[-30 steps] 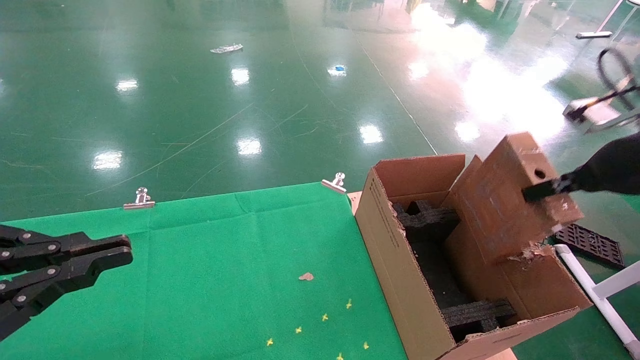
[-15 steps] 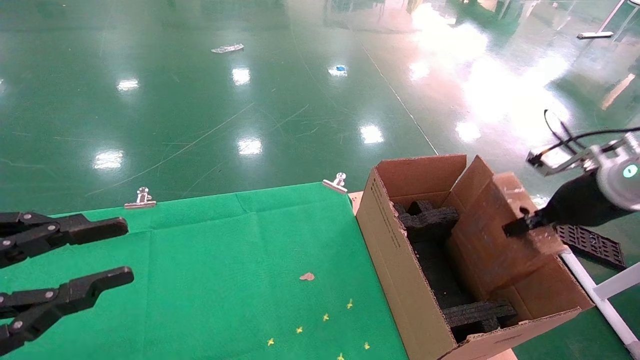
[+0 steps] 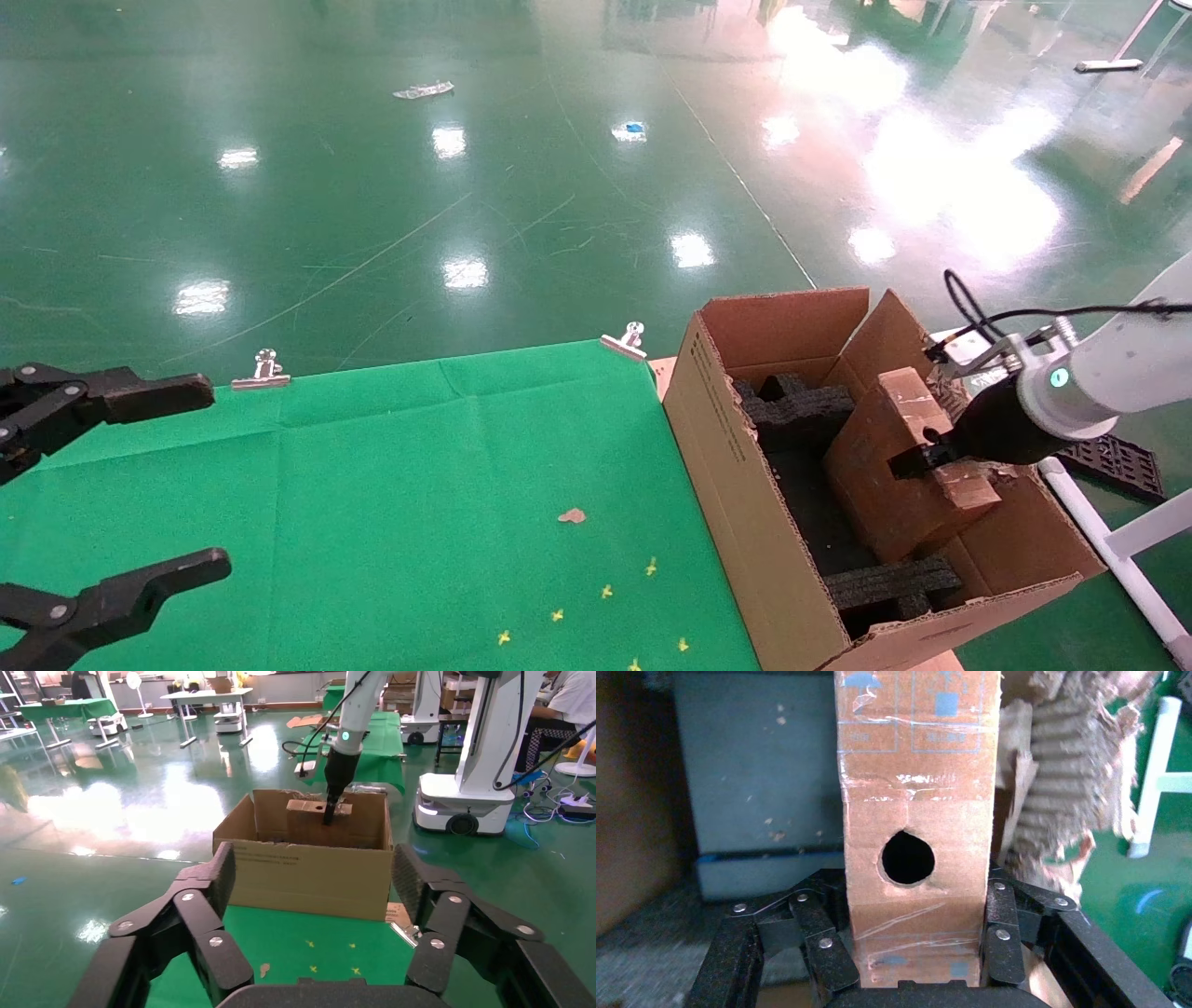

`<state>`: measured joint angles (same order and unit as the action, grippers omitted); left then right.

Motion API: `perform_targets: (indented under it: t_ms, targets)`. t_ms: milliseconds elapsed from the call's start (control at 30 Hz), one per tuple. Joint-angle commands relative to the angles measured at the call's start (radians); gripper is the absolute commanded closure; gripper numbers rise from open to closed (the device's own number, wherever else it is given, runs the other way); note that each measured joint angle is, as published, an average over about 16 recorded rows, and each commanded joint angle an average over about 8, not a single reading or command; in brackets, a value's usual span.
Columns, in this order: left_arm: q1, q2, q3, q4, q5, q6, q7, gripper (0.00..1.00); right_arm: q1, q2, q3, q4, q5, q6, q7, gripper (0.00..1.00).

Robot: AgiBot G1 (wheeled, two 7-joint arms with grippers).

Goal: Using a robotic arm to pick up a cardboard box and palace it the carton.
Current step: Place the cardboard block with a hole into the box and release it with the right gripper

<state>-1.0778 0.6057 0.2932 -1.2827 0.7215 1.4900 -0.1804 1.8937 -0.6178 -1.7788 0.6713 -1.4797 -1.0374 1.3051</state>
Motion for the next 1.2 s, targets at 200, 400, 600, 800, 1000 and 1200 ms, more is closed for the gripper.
perform_targets:
  t_ms: [200,400,600,800,1000,1200]
  targets:
    - [0.0,0.0,0.0,0.0,0.0,0.0,0.0,0.0,-0.104,-0.057,0.006,-0.08,0.035,0.089,-0.03,1.0]
    - [0.0,0.0,0.001,0.0,-0.001,0.0,0.0,0.0,-0.166,-0.088,0.026,-0.15,0.079,0.136,-0.104,0.88]
    - [0.0,0.0,0.001,0.0,-0.001,0.0,0.001,0.0,-0.18,-0.118,0.034,-0.217,0.098,0.121,-0.166,0.12]
    - [0.0,-0.001,0.001,0.0,-0.001,-0.001,0.001,0.0,-0.181,-0.146,0.04,-0.28,0.111,0.092,-0.203,0.0]
    - [0.0,-0.001,0.002,0.0,-0.001,-0.001,0.001,0.0,-0.18,-0.165,0.048,-0.331,0.125,0.075,-0.232,0.0]
    - [0.0,-0.001,0.002,0.0,-0.001,-0.001,0.001,0.0,-0.174,-0.179,0.056,-0.372,0.138,0.06,-0.259,0.0]
